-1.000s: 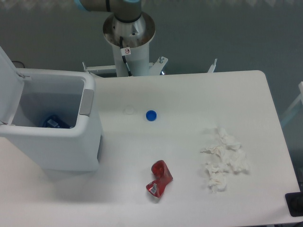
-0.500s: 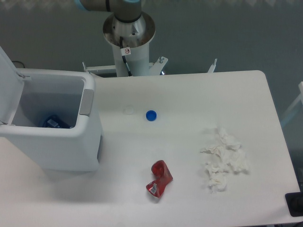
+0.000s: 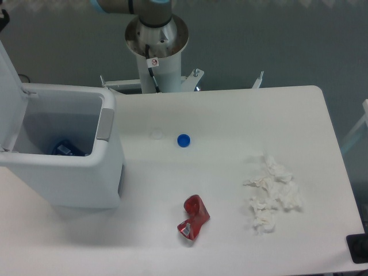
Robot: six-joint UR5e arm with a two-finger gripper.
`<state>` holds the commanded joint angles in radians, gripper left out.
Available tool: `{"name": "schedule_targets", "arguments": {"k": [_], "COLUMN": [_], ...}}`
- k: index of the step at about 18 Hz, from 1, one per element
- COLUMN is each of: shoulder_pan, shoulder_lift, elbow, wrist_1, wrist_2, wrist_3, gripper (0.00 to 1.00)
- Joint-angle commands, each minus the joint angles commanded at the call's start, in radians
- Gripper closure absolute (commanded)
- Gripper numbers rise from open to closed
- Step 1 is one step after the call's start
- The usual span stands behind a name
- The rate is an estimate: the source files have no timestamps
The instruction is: Close the trash can
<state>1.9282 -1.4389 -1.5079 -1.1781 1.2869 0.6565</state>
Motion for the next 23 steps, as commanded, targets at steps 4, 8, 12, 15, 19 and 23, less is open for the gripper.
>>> {"name": "schedule_targets", "arguments": {"k": [4, 8, 12, 15, 19, 23], "shoulder_pan": [0.002, 0.012, 0.058, 0.086, 0.11, 0.135], "shoulder_lift": [-0.002, -0.005, 0.002, 0.002, -0.008, -0.011], "elbow": [-0.003, -0.012, -0.014, -0.018, -0.029, -0.046], "wrist_1": [0.0, 0.0, 0.0, -0.023, -0.023, -0.02], "wrist_2": [0.038, 0.075, 0.077, 0.078, 0.078, 0.078], "wrist_3": [-0.003, -0.003, -0.003, -0.003, -0.003, -0.002], "gripper": [1.0, 1.0, 1.0, 1.0, 1.0, 1.0]}}
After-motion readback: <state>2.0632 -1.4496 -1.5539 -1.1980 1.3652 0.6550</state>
